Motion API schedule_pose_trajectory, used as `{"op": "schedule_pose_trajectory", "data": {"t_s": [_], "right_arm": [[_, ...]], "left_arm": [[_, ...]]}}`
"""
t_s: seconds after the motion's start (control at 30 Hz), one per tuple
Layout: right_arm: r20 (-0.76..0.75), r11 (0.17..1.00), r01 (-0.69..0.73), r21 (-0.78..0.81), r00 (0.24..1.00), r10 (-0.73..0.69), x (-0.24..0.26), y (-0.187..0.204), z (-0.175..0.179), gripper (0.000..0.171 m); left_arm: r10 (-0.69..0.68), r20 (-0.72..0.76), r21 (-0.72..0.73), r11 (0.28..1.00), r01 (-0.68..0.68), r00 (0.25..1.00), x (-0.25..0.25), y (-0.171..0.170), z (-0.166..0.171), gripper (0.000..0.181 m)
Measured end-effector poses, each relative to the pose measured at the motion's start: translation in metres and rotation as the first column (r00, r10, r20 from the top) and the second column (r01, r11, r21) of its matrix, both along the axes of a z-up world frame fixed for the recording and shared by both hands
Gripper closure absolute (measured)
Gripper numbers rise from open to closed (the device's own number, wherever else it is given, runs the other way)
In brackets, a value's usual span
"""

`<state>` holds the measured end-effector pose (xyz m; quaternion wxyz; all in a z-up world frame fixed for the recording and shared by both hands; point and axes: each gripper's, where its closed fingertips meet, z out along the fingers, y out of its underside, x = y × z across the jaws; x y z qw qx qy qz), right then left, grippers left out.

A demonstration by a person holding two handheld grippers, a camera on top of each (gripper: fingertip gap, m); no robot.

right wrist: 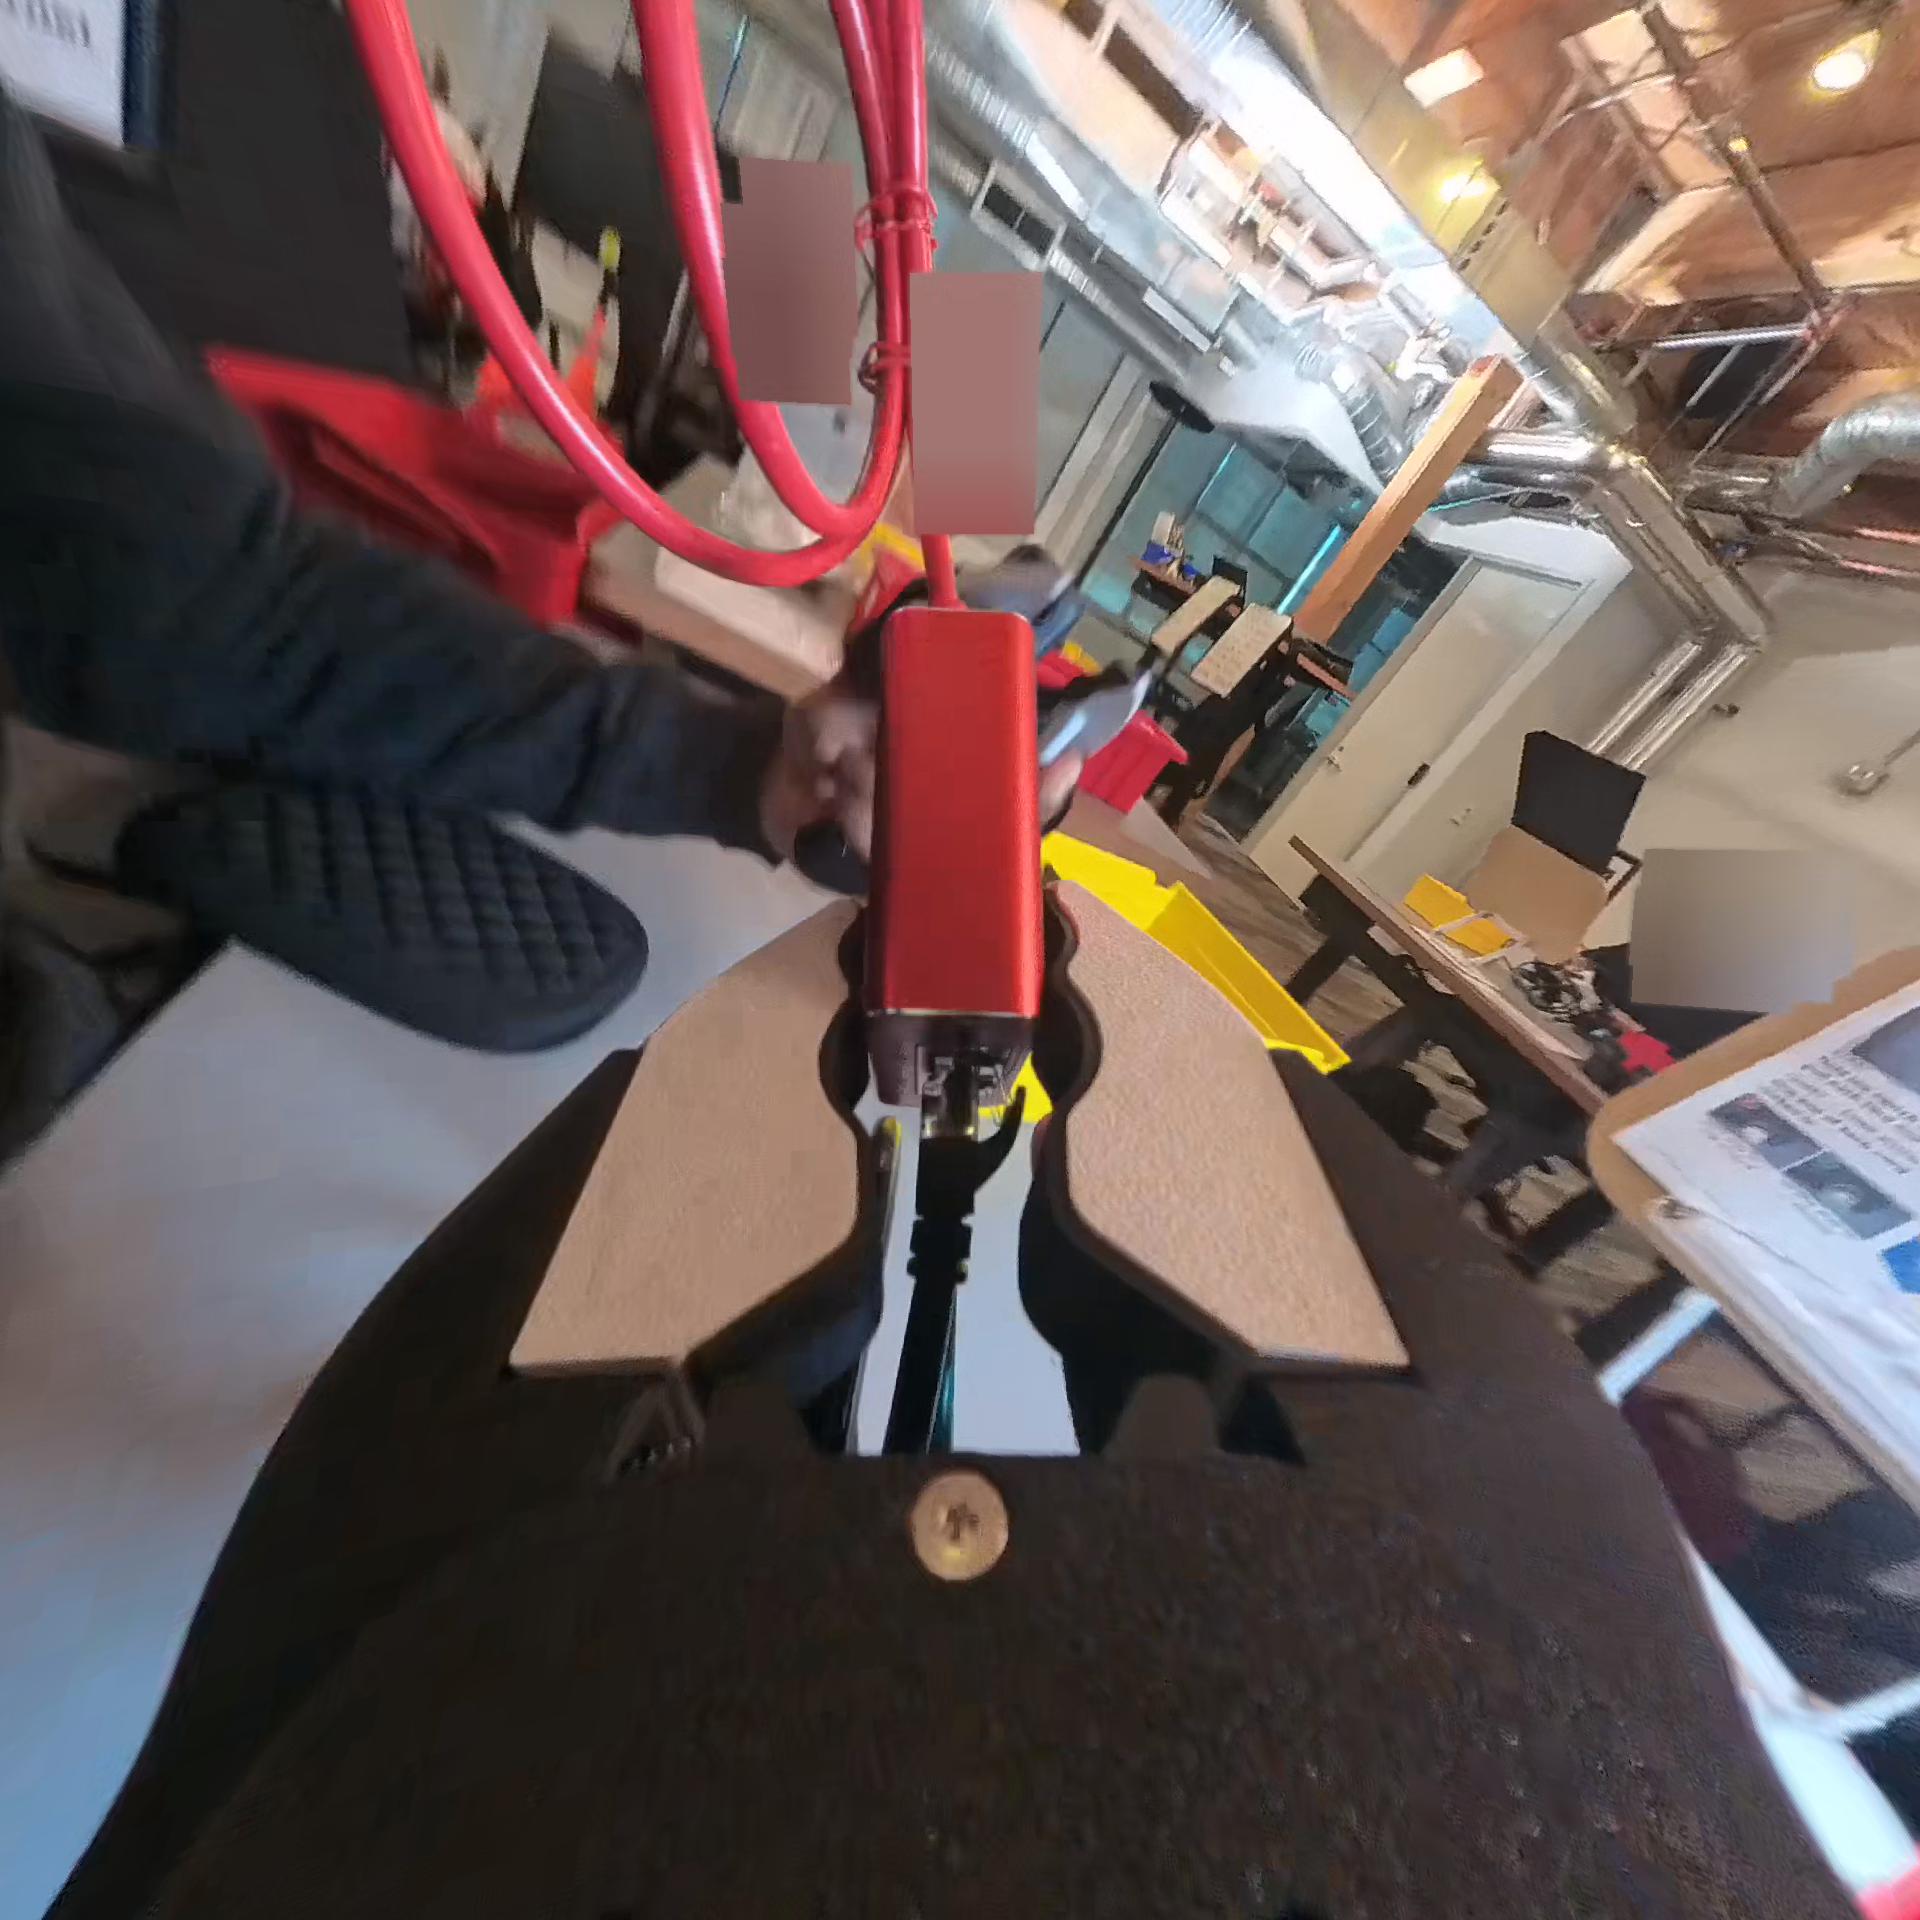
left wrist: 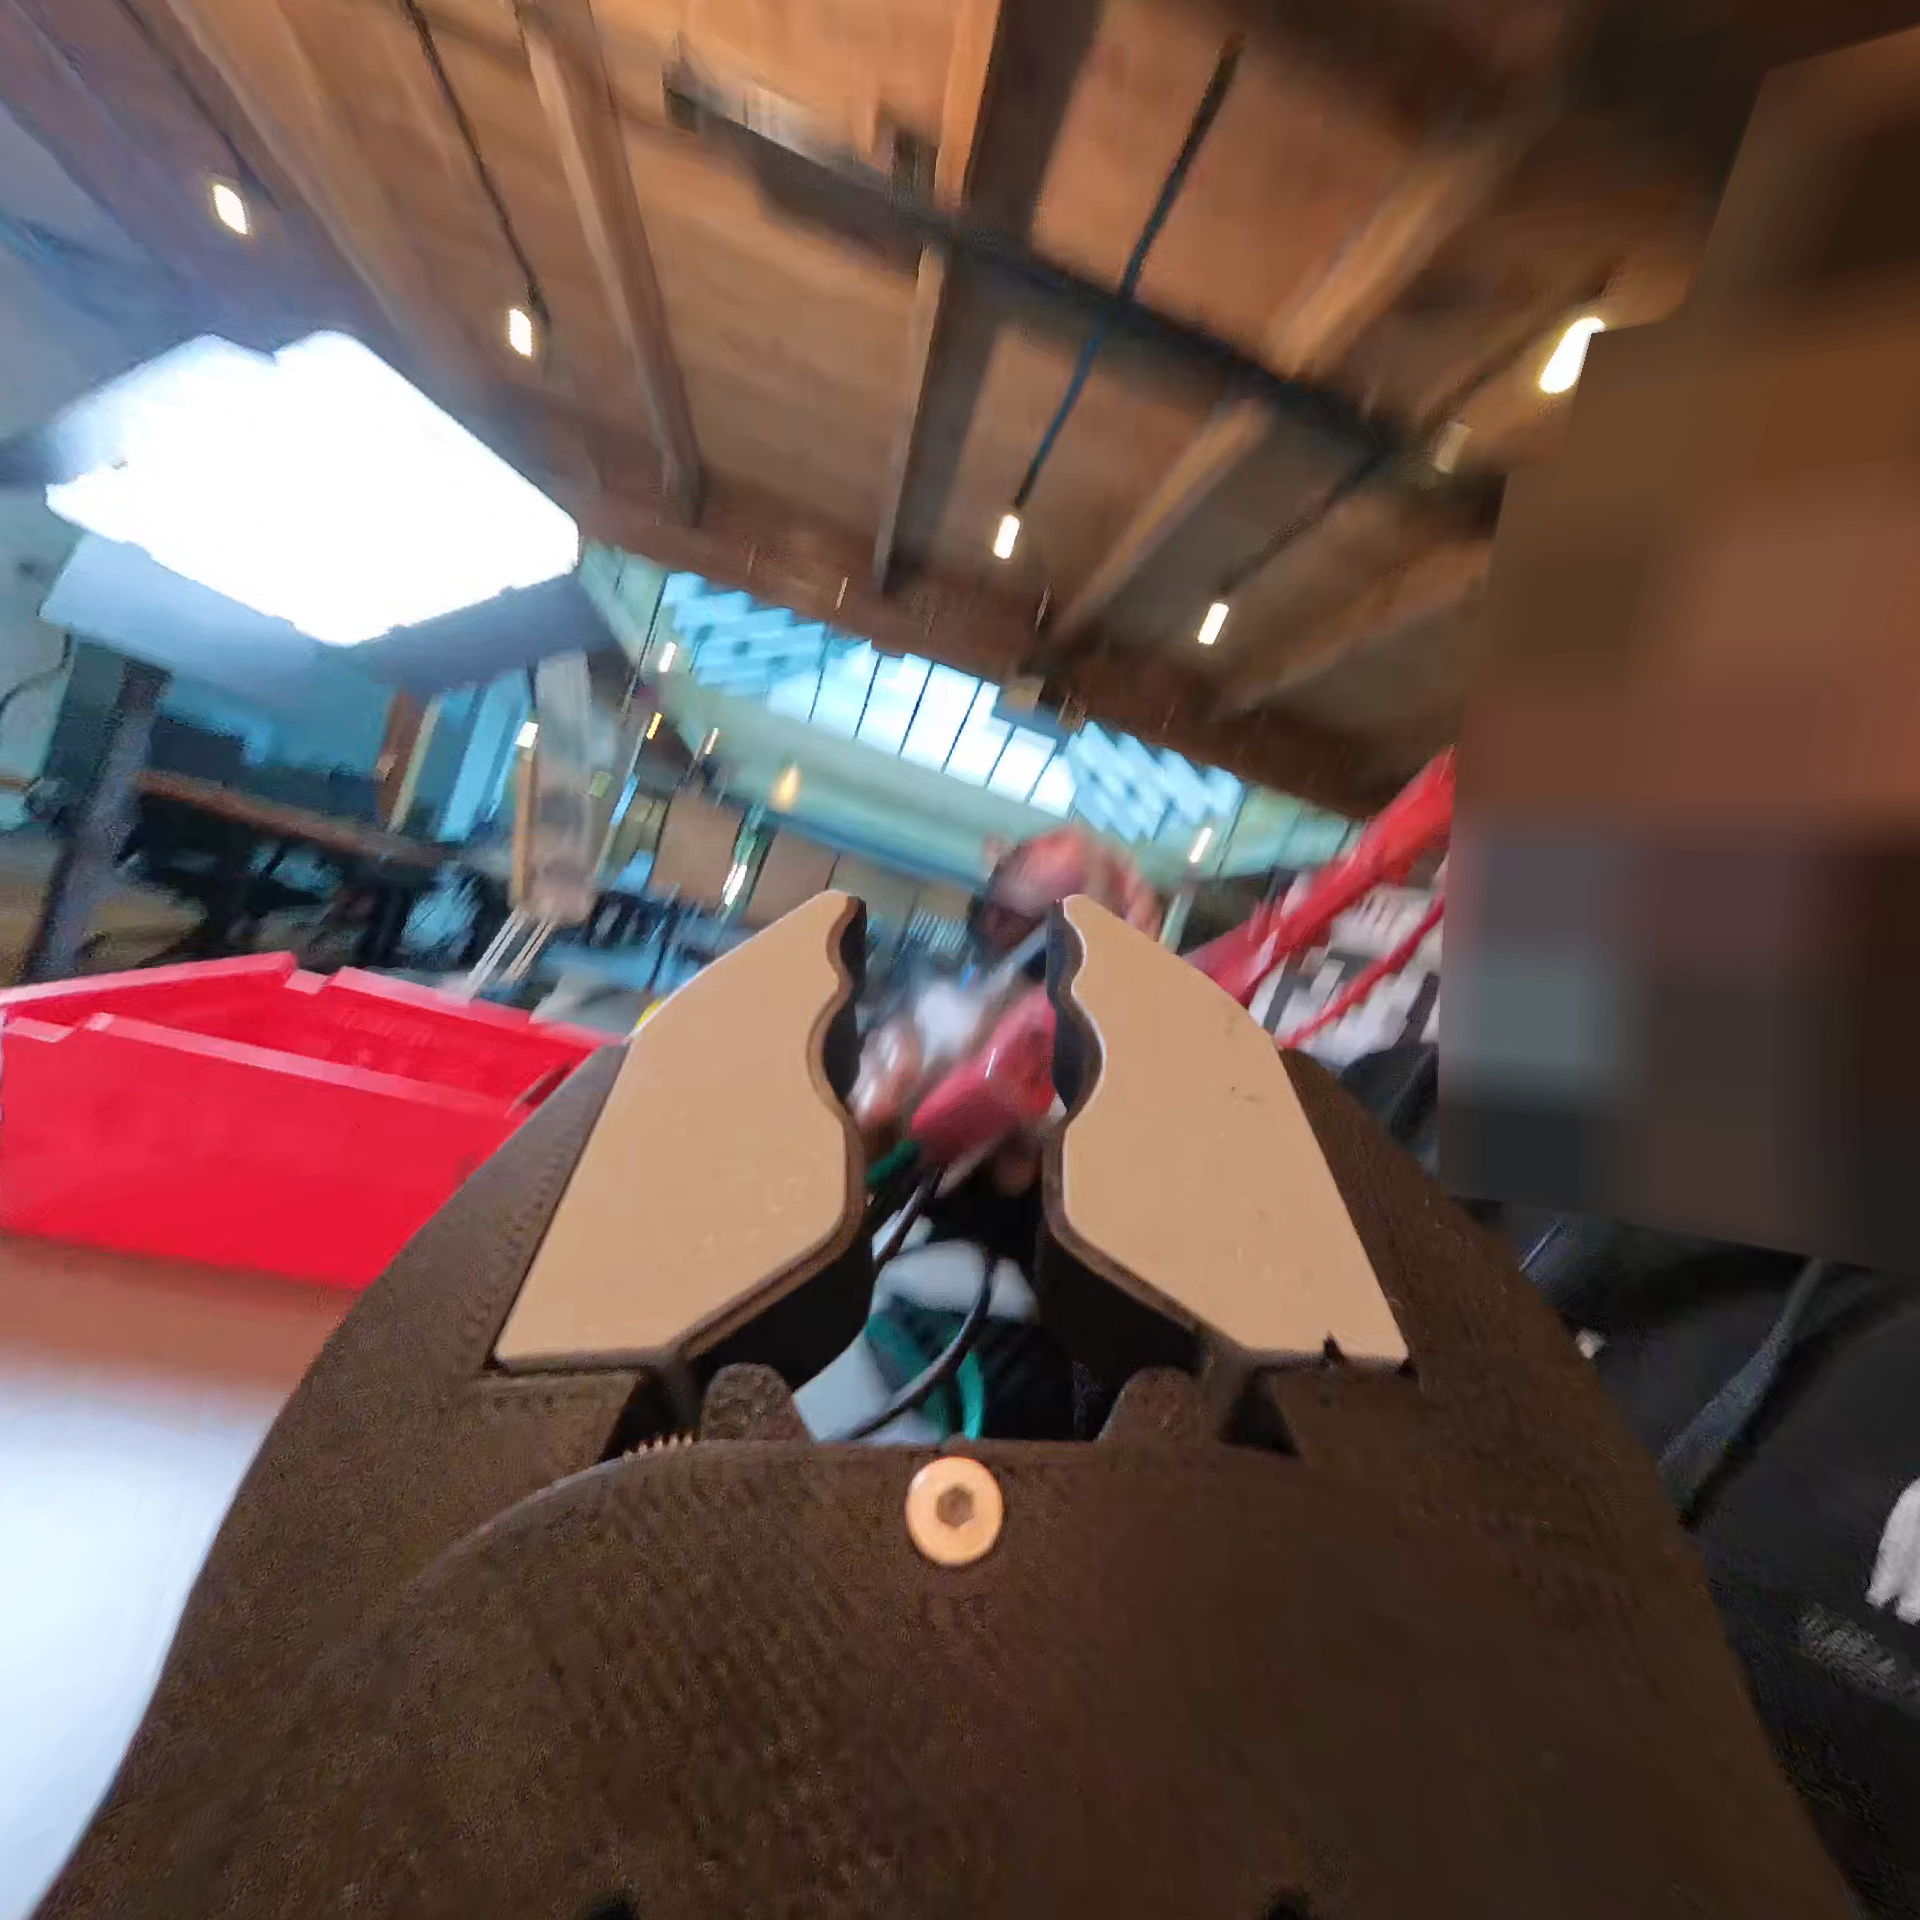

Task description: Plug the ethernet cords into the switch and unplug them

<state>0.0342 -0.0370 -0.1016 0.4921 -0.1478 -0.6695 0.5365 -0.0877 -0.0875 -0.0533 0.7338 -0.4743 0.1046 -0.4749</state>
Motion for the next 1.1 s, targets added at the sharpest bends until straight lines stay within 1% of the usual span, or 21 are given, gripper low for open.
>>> {"op": "schedule_pose_trajectory", "data": {"t_s": [0.03,0.07,0.1,0.13,0.23,0.27,0.33,0.43,0.5,0.63,0.7,0.73,0.8,0.83,0.87,0.9,0.97,1.03,1.1], "right_arm": [[-0.006,0.997,-0.017,-0.074,1.000,0.017,0.000,0.002,0.007,0.144],[-0.013,0.988,-0.038,-0.150,0.999,0.037,0.000,0.004,0.014,0.143],[-0.021,0.974,-0.060,-0.220,0.998,0.057,0.000,0.005,0.021,0.144],[-0.027,0.956,-0.085,-0.281,0.996,0.081,-0.002,0.005,0.025,0.144],[-0.021,0.899,-0.124,-0.421,0.992,0.127,-0.013,0.002,0.032,0.143],[-0.003,0.886,-0.119,-0.447,0.991,0.132,-0.018,0.000,0.030,0.144],[0.072,0.885,-0.088,-0.457,0.988,0.135,-0.028,-0.002,0.021,0.142],[0.235,0.934,0.019,-0.356,0.969,0.070,-0.035,0.014,0.002,0.137],[0.284,0.958,0.055,-0.283,0.958,0.029,-0.031,0.027,0.006,0.134],[0.447,0.995,0.067,-0.076,0.894,-0.026,-0.026,0.032,0.007,0.128],[0.456,0.998,0.047,0.032,0.888,-0.057,-0.024,0.029,0.011,0.141],[0.442,0.995,0.046,0.092,0.893,-0.082,-0.023,0.032,0.016,0.141],[0.431,0.986,0.040,0.160,0.896,-0.106,-0.022,0.038,0.038,0.143],[0.426,0.978,0.043,0.202,0.896,-0.127,-0.022,0.044,0.051,0.143],[0.417,0.966,0.057,0.252,0.895,-0.161,-0.023,0.053,0.064,0.144],[0.388,0.952,0.091,0.292,0.898,-0.205,-0.025,0.066,0.080,0.144],[0.353,0.929,0.163,0.332,0.892,-0.282,-0.026,0.098,0.112,0.144],[0.339,0.894,0.251,0.371,0.860,-0.382,-0.026,0.139,0.136,0.144],[0.300,0.867,0.337,0.368,0.839,-0.453,-0.026,0.180,0.156,0.144]], "left_arm": [[0.017,-0.129,-0.041,0.999,-0.022,0.992,0.018,0.007,-0.012,0.145],[0.020,-0.252,-0.072,0.997,-0.039,0.968,0.038,0.013,-0.023,0.141],[0.027,-0.345,-0.090,0.994,-0.062,0.938,0.056,0.019,-0.031,0.137],[0.036,-0.405,-0.084,0.994,-0.076,0.914,0.072,0.023,-0.034,0.132],[0.068,-0.451,-0.049,0.994,-0.101,0.890,0.105,0.036,-0.024,0.133],[0.093,-0.467,-0.050,0.990,-0.131,0.879,0.109,0.042,-0.022,0.138],[0.188,-0.498,-0.031,0.972,-0.234,0.846,0.103,0.052,-0.019,0.154],[0.154,-0.577,-0.151,0.945,-0.289,0.802,0.091,0.059,-0.036,0.155],[0.135,-0.624,-0.191,0.929,-0.318,0.770,0.085,0.060,-0.044,0.155],[0.088,-0.718,-0.196,0.926,-0.322,0.690,0.094,0.065,-0.045,0.156],[0.073,-0.773,-0.196,0.917,-0.346,0.631,0.099,0.074,-0.046,0.155],[0.079,-0.785,-0.185,0.917,-0.354,0.614,0.099,0.077,-0.041,0.155],[0.141,-0.769,-0.132,0.920,-0.370,0.624,0.098,0.083,-0.018,0.155],[0.182,-0.733,-0.109,0.919,-0.378,0.656,0.095,0.085,-0.001,0.154],[0.225,-0.685,-0.076,0.924,-0.375,0.693,0.092,0.083,0.019,0.147],[0.268,-0.648,-0.050,0.919,-0.390,0.713,0.085,0.081,0.036,0.145],[0.353,-0.603,-0.003,0.895,-0.445,0.715,0.066,0.074,0.055,0.143],[0.414,-0.556,0.013,0.871,-0.490,0.721,0.050,0.067,0.055,0.145],[0.409,-0.545,-0.038,0.860,-0.509,0.732,0.040,0.066,0.035,0.144]]}}
